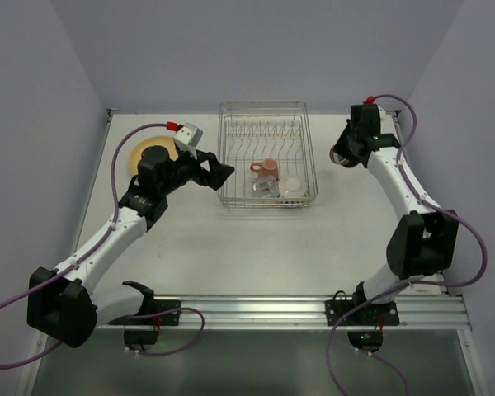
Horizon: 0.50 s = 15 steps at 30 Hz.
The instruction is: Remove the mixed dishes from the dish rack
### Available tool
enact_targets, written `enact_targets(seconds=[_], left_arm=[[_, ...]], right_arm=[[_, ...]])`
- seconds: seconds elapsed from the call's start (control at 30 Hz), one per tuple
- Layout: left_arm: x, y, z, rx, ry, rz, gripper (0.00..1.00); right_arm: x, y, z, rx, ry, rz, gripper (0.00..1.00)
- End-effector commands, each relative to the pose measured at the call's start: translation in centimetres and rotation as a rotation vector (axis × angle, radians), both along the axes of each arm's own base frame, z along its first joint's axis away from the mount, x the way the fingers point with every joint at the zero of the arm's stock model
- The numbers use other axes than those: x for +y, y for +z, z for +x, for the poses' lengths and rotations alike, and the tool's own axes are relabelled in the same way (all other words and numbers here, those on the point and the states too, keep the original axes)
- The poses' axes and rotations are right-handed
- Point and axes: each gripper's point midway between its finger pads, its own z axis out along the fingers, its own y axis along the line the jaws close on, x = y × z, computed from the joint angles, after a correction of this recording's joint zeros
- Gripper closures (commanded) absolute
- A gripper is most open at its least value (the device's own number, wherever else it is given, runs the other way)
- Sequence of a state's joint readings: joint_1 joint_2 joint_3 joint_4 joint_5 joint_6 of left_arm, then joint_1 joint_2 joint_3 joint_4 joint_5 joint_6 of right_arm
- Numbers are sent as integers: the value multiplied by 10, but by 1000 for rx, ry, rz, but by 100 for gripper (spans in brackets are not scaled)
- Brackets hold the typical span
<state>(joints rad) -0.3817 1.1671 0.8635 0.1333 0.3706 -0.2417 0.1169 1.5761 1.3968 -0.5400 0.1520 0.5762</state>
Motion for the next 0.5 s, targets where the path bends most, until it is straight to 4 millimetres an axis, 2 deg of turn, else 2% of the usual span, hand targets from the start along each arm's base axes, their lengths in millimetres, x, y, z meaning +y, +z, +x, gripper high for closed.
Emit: enact_targets(seconds=[0.0,0.03,0.07,0.1,0.17,0.27,0.3,0.33,0.4,0.47], left_arm=[[1,3,5,-34,6,3,0],[1,3,5,-31,5,2,0],[1,2,5,-31,6,4,0],[1,2,5,-30,4,5,0],[1,2,5,-31,4,6,0],[1,0,6,-28,7,7,0],[1,0,6,-29,6,7,0],[0,0,6,-28,4,5,0],[0,-2,7,-24,3,6,0],[-1,-3,8,-19,0,8,0]], right_arm=[[-14,-1,28,34,-11,-79,100],[-14,-4,34,44,-7,-81,100],[-13,-20,40,84,4,-90,100],[-13,-12,50,66,6,-90,100],[-14,-20,62,87,14,-96,100],[-15,-30,73,109,18,-89,100],[-16,-28,78,107,20,-86,100],[-16,-39,81,134,21,-88,100],[-18,-42,86,137,12,-92,100],[-17,-52,91,154,13,-93,100]])
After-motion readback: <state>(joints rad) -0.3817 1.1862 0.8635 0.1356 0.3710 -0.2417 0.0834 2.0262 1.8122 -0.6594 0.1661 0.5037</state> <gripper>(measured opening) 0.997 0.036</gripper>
